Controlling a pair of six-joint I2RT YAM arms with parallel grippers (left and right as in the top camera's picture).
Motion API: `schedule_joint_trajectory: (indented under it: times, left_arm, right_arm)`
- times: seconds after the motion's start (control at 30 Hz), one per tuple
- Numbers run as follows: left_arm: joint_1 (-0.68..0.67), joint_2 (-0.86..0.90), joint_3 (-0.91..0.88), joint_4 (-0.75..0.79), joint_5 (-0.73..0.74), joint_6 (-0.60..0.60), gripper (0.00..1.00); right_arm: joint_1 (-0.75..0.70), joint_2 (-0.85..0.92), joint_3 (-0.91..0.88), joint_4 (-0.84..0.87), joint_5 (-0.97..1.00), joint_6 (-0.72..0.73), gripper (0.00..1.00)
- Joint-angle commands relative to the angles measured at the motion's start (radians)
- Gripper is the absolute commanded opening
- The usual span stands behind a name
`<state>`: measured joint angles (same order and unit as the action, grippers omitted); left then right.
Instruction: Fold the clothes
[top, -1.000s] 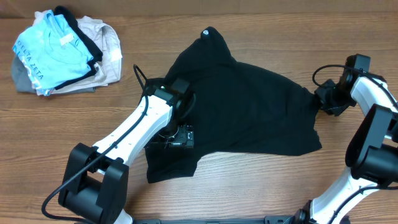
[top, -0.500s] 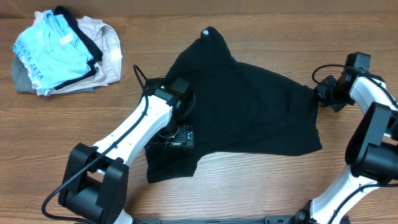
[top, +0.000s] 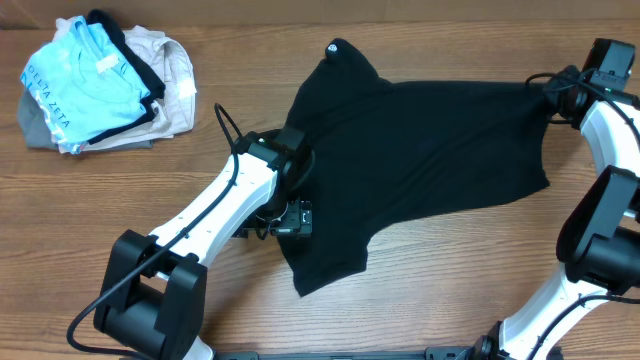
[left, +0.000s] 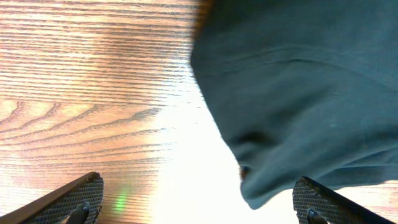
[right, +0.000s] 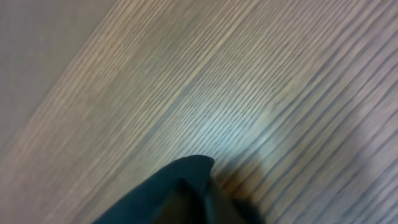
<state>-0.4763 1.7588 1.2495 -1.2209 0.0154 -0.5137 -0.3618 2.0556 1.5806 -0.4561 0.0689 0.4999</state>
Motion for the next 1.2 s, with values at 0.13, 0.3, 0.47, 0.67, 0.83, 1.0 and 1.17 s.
schedule_joint_trajectory:
  times: [0.13,0.3,0.47,0.67,0.83,1.0,1.17]
  left_arm:
    - [-0.002,-0.005,-0.005,0.023,0.004,0.020,1.00]
    - [-0.002,-0.005,-0.005,0.018,0.004,0.026,1.00]
    - [-0.002,-0.005,-0.005,0.014,0.006,0.027,1.00]
    - [-0.002,-0.005,-0.005,0.013,0.035,0.027,1.00]
    - [-0.002,-0.005,-0.005,0.011,0.035,0.028,1.00]
    - [-0.002,-0.005,-0.005,0.011,0.034,0.028,1.00]
    - [-0.002,-0.005,-0.005,0.023,0.034,0.028,1.00]
  right_arm:
    - [-0.027,0.000,0.139,-0.147,0.055,-0.007,1.00]
    - [-0.027,0.000,0.348,-0.414,0.051,-0.010,1.00]
    - [-0.020,0.000,0.528,-0.677,-0.093,-0.053,1.00]
    - [0.005,0.016,0.471,-0.825,-0.238,-0.251,1.00]
    - [0.015,0.035,0.315,-0.799,-0.262,-0.348,0.90]
    - [0.015,0.035,0.177,-0.694,-0.312,-0.386,0.83]
    - [0.027,0.036,0.110,-0.605,-0.328,-0.453,0.83]
